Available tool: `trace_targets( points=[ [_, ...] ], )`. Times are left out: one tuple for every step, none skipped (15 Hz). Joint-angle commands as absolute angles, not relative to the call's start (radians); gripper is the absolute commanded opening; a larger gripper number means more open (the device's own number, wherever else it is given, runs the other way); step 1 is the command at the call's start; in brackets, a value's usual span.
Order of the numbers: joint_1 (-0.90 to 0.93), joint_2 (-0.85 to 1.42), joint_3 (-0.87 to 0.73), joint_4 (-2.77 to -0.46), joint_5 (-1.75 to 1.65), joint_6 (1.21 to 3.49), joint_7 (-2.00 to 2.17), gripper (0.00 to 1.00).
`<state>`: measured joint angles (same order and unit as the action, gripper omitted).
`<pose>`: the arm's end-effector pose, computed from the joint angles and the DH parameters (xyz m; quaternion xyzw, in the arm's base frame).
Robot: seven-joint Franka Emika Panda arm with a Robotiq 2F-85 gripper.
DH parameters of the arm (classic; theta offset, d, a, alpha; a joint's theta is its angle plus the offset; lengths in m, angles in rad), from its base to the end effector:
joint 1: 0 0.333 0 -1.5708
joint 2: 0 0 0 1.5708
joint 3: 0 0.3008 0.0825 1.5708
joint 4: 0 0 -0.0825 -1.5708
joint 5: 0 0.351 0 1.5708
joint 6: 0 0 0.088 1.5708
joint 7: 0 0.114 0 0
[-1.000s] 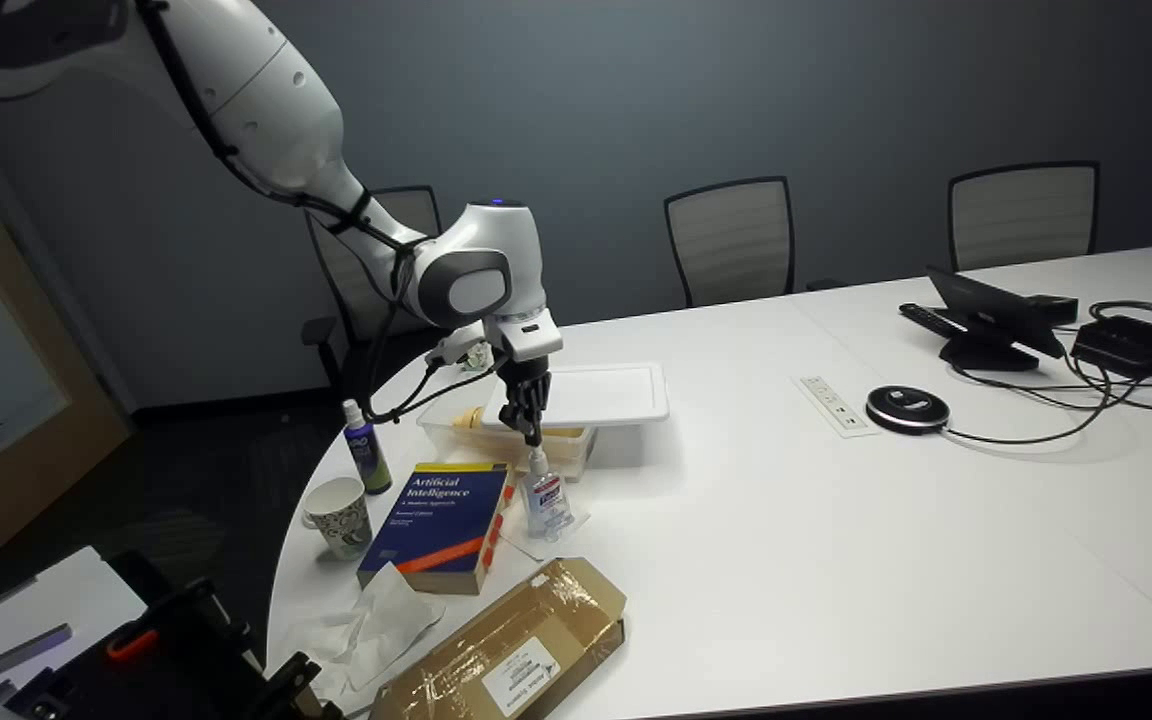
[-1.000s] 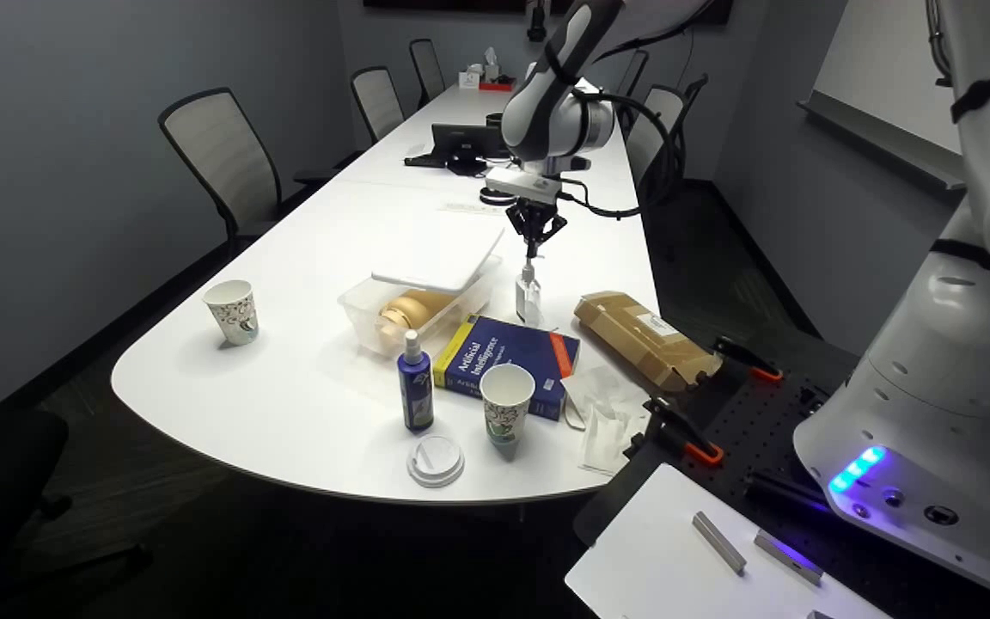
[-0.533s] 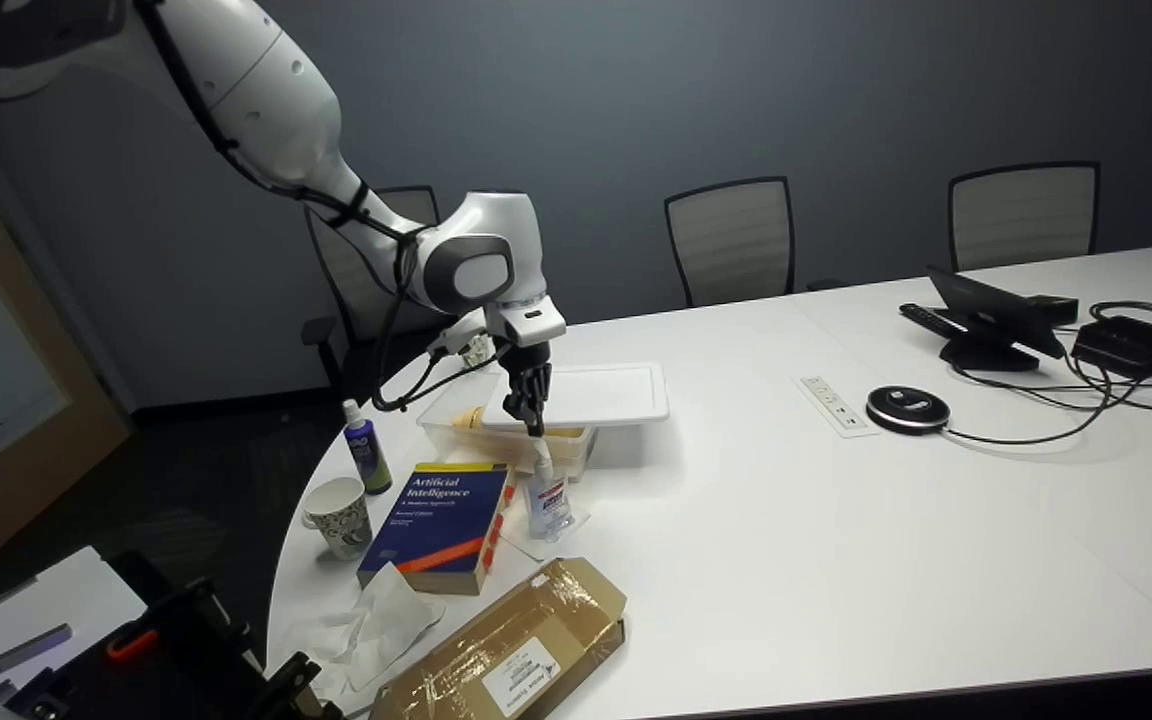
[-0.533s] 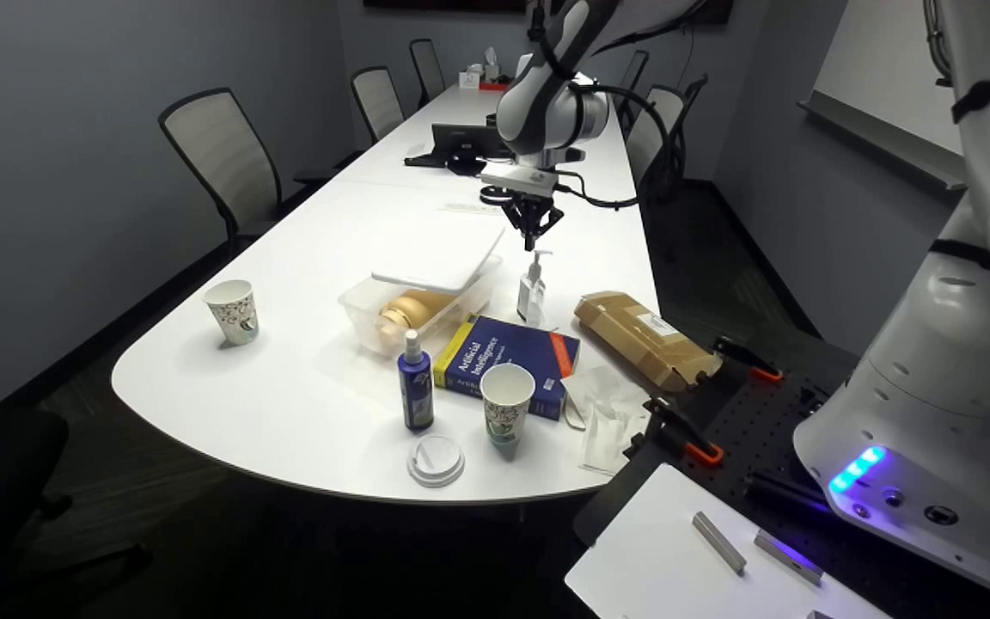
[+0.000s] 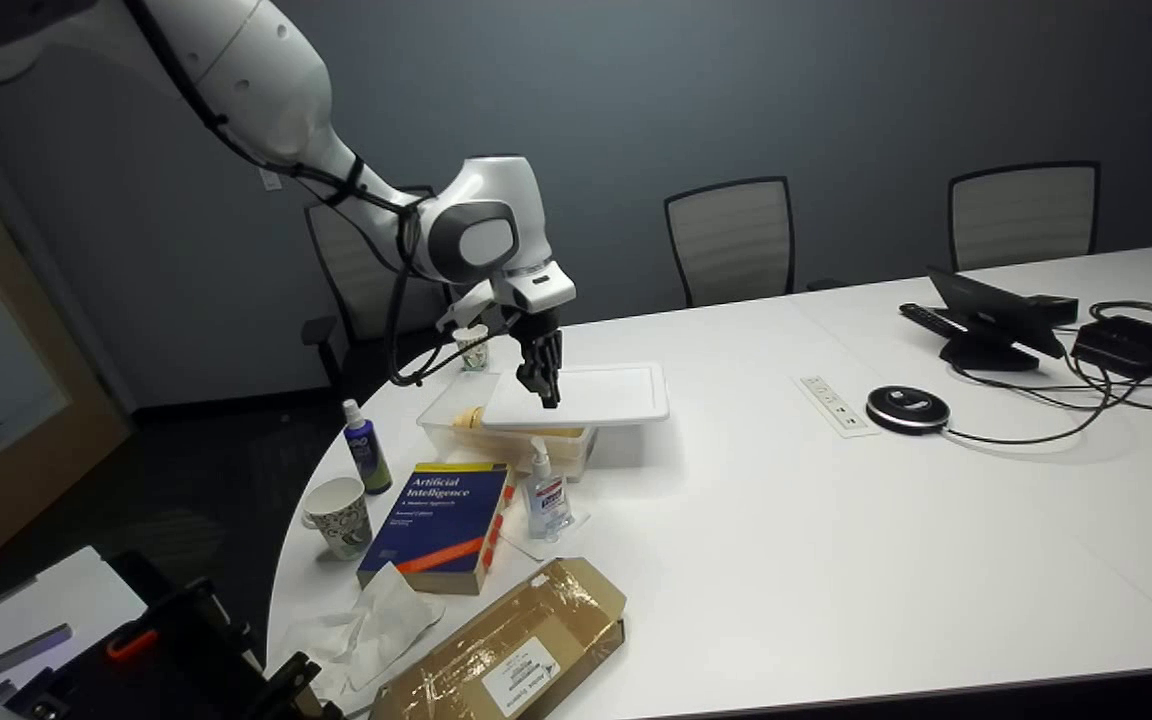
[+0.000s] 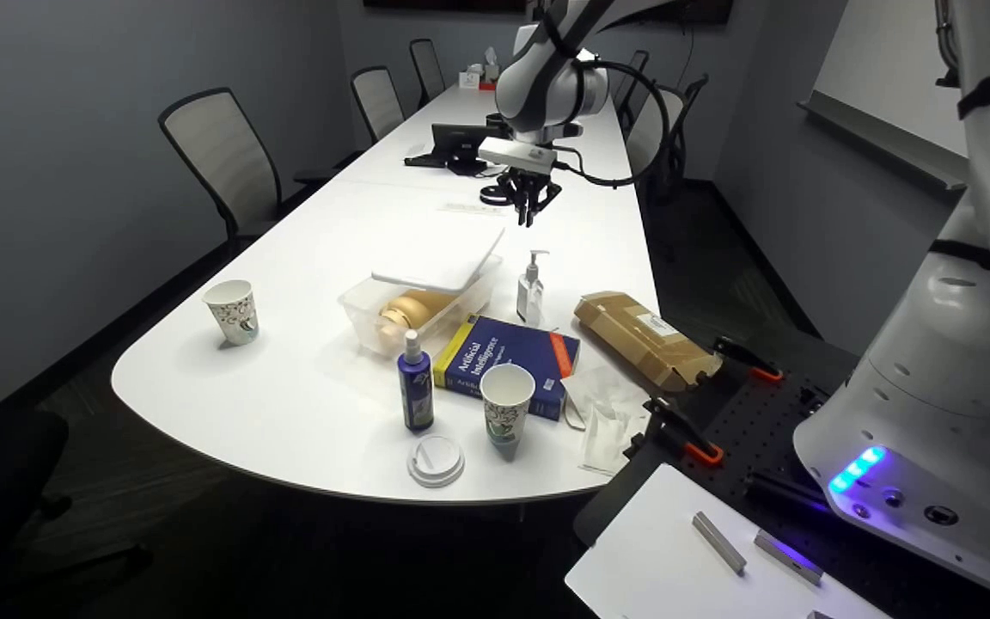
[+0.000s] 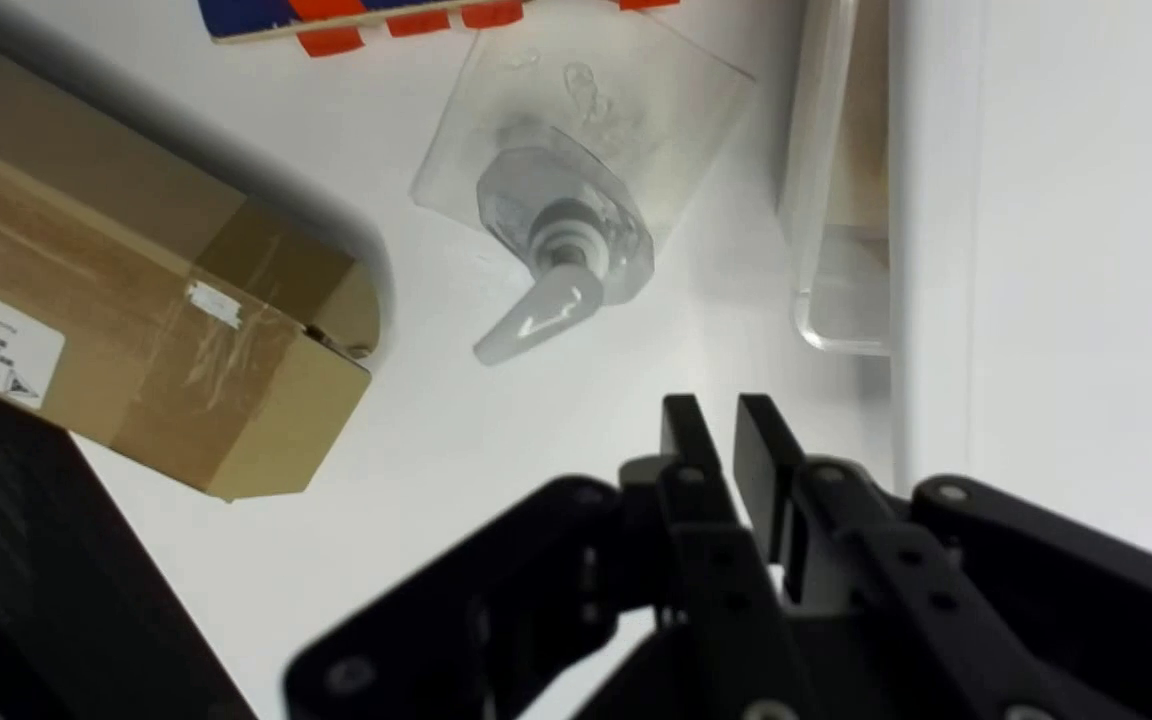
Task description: Press on the soap dispenser
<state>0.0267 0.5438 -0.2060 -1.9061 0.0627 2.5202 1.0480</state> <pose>0.6019 -0.1027 0.2288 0.8117 -0.5816 0.0516 0.0125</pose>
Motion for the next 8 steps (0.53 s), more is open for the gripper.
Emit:
trace_targets(
  points=[
    [0.044,0.470,-0.216,-1.917,0.034,2.478,1.061,0.47],
    [0.041,0.460,-0.212,-1.916,0.035,2.473,1.059,0.55],
    [0.034,0.449,-0.205,-1.916,0.043,2.467,1.050,0.62],
    [0.032,0.438,-0.202,-1.919,0.043,2.463,1.048,0.71],
    [0.030,0.432,-0.200,-1.918,0.044,2.460,1.046,0.77],
    [0.028,0.427,-0.199,-1.918,0.044,2.459,1.044,0.84],
    [0.027,0.422,-0.198,-1.919,0.044,2.457,1.044,0.93],
    [0.026,0.416,-0.197,-1.921,0.045,2.454,1.044,0.99]
  ],
)
